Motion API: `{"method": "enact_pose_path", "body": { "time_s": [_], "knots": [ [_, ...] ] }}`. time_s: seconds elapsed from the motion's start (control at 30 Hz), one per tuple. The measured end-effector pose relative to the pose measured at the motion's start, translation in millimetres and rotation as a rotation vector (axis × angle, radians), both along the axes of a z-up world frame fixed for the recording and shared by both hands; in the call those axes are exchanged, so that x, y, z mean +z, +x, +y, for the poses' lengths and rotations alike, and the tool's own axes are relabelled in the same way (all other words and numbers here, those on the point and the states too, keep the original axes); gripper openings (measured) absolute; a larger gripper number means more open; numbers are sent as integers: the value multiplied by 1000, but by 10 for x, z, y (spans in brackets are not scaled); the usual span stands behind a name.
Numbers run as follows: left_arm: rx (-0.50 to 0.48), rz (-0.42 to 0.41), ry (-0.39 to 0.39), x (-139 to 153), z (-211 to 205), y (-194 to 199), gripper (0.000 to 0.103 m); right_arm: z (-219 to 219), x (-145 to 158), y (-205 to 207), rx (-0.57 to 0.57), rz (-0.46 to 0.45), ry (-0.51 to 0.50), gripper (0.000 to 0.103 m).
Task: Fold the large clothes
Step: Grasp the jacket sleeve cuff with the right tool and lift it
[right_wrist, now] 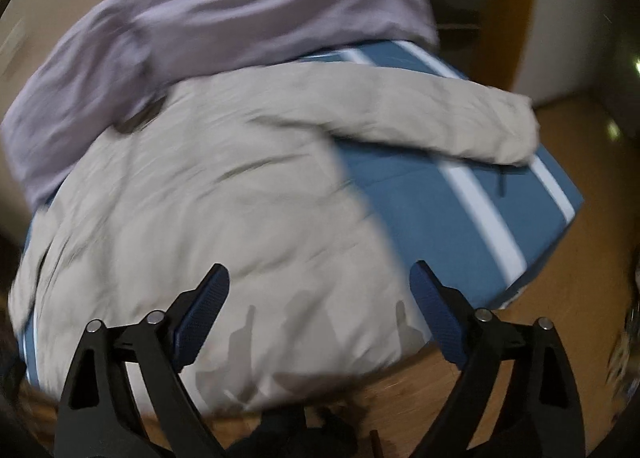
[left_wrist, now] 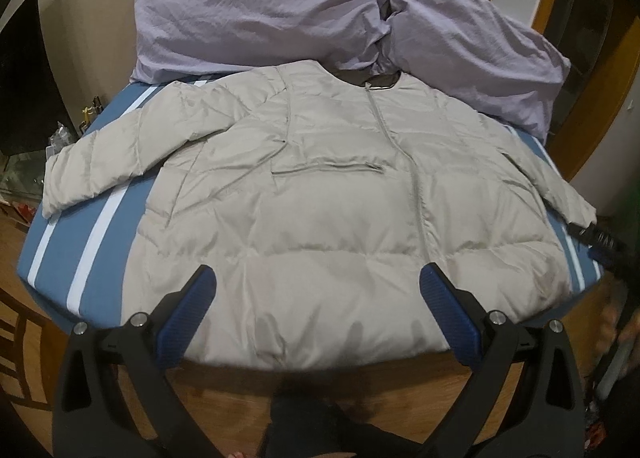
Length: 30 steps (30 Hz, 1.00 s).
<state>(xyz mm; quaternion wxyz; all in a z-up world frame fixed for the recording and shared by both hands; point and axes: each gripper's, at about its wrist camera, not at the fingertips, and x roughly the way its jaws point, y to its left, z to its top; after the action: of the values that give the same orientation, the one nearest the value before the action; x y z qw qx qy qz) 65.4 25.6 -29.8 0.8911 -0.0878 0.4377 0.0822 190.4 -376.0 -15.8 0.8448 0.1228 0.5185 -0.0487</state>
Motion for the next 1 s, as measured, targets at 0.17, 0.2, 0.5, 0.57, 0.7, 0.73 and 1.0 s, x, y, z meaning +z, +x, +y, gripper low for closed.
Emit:
{"method": "enact_pose_path", "body": {
  "time_s": [0.17, 0.2, 0.5, 0.57, 0.7, 0.73, 1.0],
  "knots": [
    [-12, 15, 28, -13, 56, 269, 101, -742, -206, 464, -206, 17, -24, 90],
    [-13, 21, 40, -22, 64, 329, 101, -903, -265, 563, -251, 28, -35, 90],
    [4, 75, 68, -119, 222, 658, 101, -1804, -678, 951, -530, 143, -2, 82],
    [14, 86, 66, -145, 280, 699, 101, -1864, -721, 941, -553, 153, 22, 79],
    [39, 98, 54, -190, 410, 786, 101, -1881, -769, 907, -562, 137, 70, 59],
    [43, 100, 50, -198, 436, 802, 101, -1860, -772, 915, -549, 127, 78, 52],
    [62, 114, 39, -257, 613, 936, 101, -1643, -527, 1065, -484, 88, -41, 17]
  ]
}}
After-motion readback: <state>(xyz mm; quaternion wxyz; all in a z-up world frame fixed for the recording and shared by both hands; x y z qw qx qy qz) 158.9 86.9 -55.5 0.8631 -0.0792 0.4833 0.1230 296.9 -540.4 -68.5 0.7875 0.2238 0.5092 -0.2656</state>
